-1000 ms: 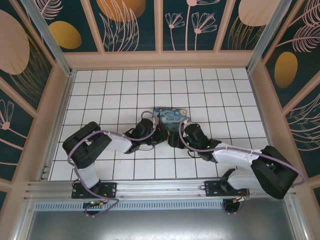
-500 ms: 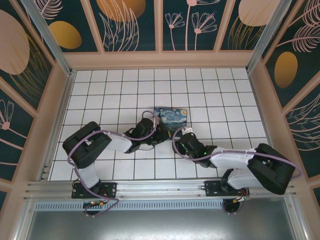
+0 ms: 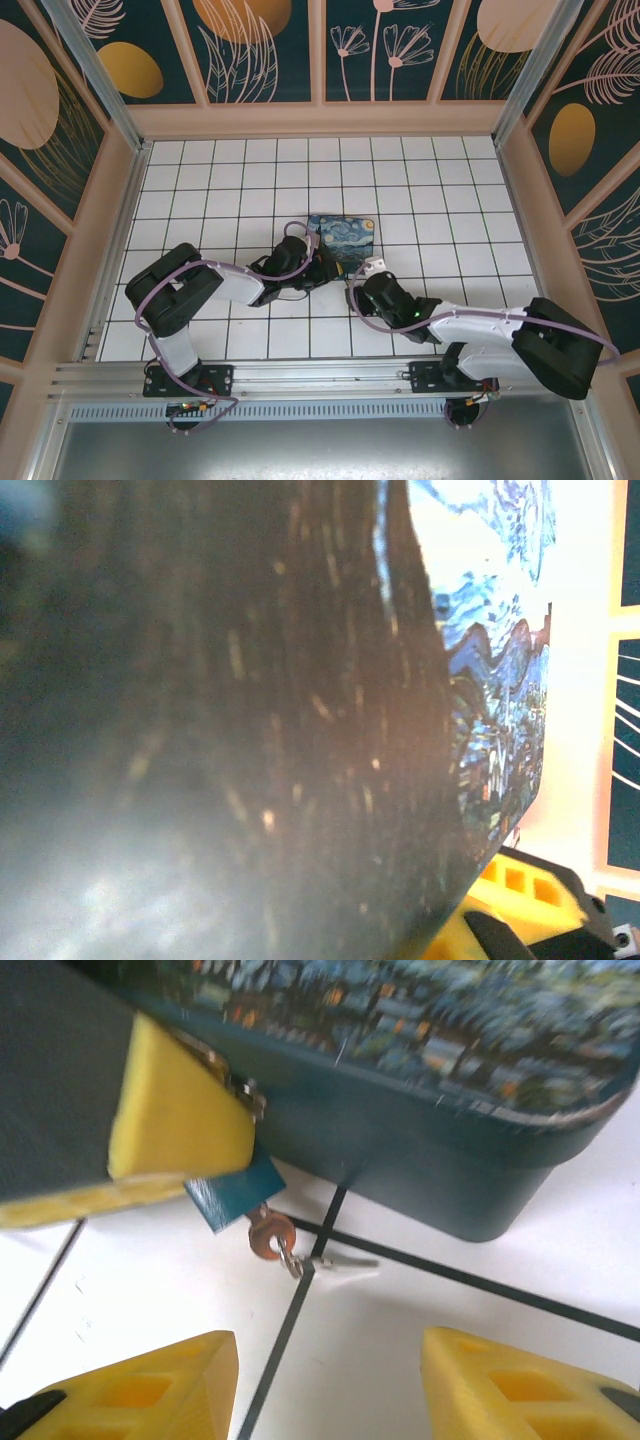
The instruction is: Unlock the padlock with the key
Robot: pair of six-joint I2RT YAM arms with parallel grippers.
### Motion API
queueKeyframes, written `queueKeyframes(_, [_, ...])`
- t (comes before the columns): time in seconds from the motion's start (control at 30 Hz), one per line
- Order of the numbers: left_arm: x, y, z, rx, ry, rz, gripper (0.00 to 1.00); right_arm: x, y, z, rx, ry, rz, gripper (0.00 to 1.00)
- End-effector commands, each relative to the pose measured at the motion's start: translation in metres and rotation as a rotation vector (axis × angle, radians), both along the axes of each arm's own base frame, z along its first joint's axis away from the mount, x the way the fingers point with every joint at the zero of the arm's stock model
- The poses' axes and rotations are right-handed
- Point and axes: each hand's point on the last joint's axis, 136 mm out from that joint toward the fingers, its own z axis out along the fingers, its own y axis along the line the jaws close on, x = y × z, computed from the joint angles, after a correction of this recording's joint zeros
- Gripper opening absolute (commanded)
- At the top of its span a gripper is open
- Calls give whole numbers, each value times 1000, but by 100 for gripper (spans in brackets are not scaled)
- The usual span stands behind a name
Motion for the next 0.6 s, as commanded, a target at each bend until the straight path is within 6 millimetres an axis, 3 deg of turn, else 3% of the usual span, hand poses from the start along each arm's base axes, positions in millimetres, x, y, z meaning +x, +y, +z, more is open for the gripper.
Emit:
queueKeyframes(0.0, [2, -12, 11, -40, -21, -26, 0, 5, 5, 0, -86, -51, 15, 51])
queueKeyframes(0.37, [2, -11, 11, -40, -17, -24, 0, 18, 14, -24, -274, -92, -40, 49])
queueKeyframes(0.57, [1, -9, 11, -41, -17, -23, 0, 26, 14, -23, -275, -106, -84, 47])
